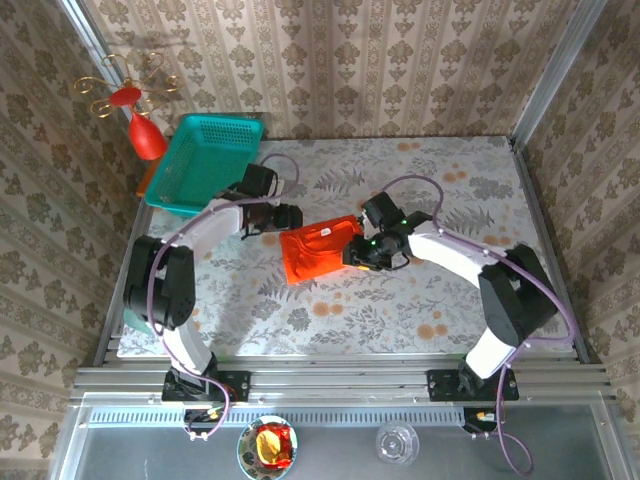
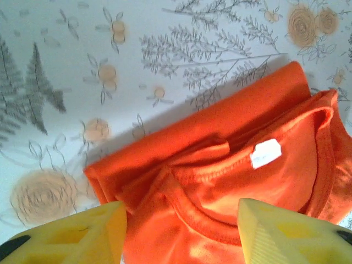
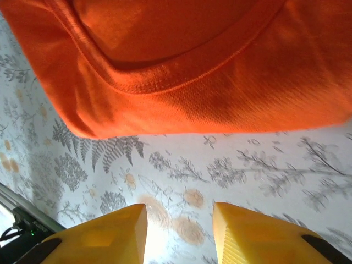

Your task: Fold the inside-out t-shirt

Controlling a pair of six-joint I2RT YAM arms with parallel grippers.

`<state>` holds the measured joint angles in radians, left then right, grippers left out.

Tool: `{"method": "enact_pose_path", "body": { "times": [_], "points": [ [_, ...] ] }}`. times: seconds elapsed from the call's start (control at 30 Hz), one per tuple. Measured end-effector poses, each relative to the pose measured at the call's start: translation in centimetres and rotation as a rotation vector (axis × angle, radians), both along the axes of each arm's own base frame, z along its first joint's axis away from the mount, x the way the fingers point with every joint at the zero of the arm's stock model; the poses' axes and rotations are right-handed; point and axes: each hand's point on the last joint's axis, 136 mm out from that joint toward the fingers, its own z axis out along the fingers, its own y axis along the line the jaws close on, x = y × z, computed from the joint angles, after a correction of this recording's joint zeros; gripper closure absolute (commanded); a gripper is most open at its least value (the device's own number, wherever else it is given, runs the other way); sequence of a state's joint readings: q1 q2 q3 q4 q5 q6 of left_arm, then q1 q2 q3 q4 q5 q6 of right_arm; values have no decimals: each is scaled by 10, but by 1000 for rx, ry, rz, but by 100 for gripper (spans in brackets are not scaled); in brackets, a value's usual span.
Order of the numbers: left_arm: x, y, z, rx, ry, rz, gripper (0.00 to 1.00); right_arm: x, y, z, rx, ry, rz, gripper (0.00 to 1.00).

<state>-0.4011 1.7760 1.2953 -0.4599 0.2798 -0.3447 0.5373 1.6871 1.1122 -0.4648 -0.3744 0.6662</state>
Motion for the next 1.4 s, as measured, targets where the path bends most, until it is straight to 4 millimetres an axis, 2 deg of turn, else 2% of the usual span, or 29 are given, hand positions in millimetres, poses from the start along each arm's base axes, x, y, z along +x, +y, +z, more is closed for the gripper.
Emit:
{"method": "enact_pose_path", "body": {
  "times": [0.13,0.27,0.4,0.47,0.6,0.7,0.77,0.87,0.97,1.03,1.13,1.2,1.27,1.4],
  "points": [
    [24,-2,-14,13,33,-48,45,13,10,-20,-7,27,-5,64],
    [27,-5,-45,3,121,-98,48,28,11,-30,-15,34,-20,65],
    [15,-8,-74,-22,212,-130,49,42,-6,-37,-27,44,-66,65],
    [14,-8,-73,-47,193,-130,49,50,-20,-39,-35,43,-96,65],
    [-10,-10,-72,-114,179,-123,49,63,-51,-41,-61,42,-149,65],
    [-37,-16,-74,-144,189,-124,50,66,-72,-41,-91,50,-178,65],
    [-53,-26,-71,-181,191,-127,49,65,-84,-34,-110,48,-197,65],
    [-80,-44,-70,-217,188,-143,49,62,-94,-15,-121,19,-205,66],
    [-117,-68,-71,-264,220,-179,49,56,-95,8,-113,-16,-201,66],
    [-130,-81,-67,-296,205,-192,49,50,-95,19,-112,-26,-195,67],
    [-152,-101,-63,-363,221,-214,49,40,-92,25,-124,-21,-177,67],
    [-168,-108,-66,-385,249,-222,49,33,-86,25,-143,-9,-154,67],
    [-173,-106,-65,-395,254,-208,52,26,-78,26,-157,-1,-125,67],
    [-153,-84,-51,-374,200,-114,62,25,-55,32,-188,-8,-66,67]
  ]
}}
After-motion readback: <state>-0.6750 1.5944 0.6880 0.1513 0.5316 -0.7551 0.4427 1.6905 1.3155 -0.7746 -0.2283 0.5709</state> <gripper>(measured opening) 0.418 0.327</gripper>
